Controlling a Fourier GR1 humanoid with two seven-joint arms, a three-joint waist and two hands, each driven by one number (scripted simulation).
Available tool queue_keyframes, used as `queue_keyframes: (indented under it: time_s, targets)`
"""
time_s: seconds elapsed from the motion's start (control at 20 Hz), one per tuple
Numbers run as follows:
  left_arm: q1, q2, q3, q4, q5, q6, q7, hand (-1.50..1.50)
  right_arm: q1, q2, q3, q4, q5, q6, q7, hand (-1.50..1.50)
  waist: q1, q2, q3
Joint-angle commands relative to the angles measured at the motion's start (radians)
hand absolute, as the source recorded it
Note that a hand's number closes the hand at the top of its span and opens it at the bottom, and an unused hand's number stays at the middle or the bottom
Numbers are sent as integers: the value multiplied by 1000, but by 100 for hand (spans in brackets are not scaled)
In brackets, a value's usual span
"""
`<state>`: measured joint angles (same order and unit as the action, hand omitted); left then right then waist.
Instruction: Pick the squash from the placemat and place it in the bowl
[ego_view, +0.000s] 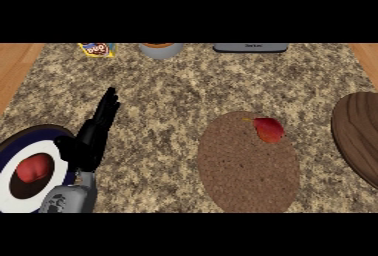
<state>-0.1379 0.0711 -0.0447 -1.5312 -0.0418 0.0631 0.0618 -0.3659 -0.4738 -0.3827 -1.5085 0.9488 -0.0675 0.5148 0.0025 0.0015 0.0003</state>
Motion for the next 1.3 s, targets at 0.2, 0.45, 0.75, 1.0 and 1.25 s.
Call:
queue_keyframes:
  time_s: [0.2,0.45,0.75,1.0,1.25]
  targets:
    - [10,-7,10,56,0,-15,-61,0,34,-114,-120,289,-87,-75,-216,150,-3,0,0]
    - [-53,-14,-17,-29,-13,0,77,0,-44,-66,-168,550,-180,-132,-299,150,12,2,1]
    - [-22,-22,0,21,-10,2,16,0,-19,-61,-207,616,-347,-47,-527,-150,4,1,1]
    - [-1,13,19,-56,5,-16,68,0,5,-73,-294,544,-469,-61,-640,-150,-1,-3,0]
    - [4,-18,12,31,-14,-2,-24,0,43,-47,-334,368,-548,-81,-614,-150,-13,-4,-1]
